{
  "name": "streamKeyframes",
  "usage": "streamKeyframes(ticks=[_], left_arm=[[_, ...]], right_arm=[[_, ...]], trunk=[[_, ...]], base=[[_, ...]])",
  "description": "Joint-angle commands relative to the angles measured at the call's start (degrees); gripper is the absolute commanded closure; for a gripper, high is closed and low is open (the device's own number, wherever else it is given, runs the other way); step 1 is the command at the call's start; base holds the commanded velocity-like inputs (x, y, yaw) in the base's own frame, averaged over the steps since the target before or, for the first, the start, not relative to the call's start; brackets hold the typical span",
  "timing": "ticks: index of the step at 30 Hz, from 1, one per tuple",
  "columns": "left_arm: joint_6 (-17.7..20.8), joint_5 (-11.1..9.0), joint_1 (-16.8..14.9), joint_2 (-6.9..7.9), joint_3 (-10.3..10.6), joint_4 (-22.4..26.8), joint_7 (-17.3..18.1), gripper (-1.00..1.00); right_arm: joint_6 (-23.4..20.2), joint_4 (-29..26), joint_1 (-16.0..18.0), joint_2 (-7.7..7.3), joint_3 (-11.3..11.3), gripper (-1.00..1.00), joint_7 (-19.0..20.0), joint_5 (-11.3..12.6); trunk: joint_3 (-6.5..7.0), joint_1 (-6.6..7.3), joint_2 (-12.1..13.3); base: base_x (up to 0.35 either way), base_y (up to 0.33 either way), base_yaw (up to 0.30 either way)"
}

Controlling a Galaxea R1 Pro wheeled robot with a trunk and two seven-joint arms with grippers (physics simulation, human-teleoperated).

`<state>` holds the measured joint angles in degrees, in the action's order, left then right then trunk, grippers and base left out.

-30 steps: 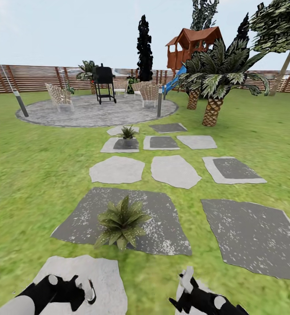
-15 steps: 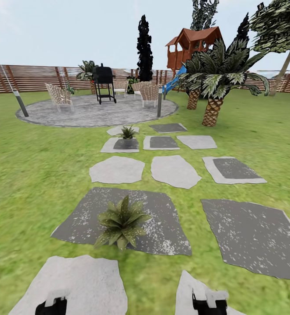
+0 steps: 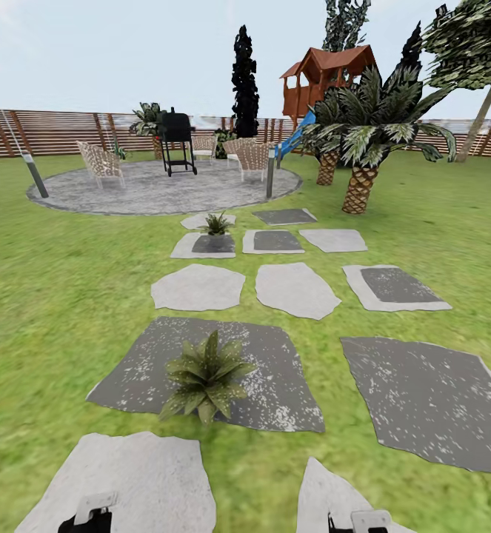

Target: Pick up the pesticide atomizer in the garden and spray insectifuge to fully cover both potted plants in the garden.

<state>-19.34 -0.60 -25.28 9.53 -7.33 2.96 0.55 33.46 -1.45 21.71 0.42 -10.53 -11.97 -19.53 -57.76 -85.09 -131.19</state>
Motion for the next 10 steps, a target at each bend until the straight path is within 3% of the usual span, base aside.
streamKeyframes(ticks=[1,10], left_arm=[[-0.2,0.0,0.0,-0.04,-0.2,-0.1,0.1,1.0],[-0.3,0.3,-0.1,-0.12,-0.1,0.0,0.1,1.0]], right_arm=[[0.1,0.0,0.0,0.02,-0.4,-1.0,-0.3,-0.6],[0.1,0.0,-0.1,0.02,-0.4,-1.0,-0.3,-0.6]], trunk=[[-0.05,0.01,0.0],[-0.05,0.01,0.0]], base=[[0.0,0.0,0.0],[0.0,0.0,0.0]])
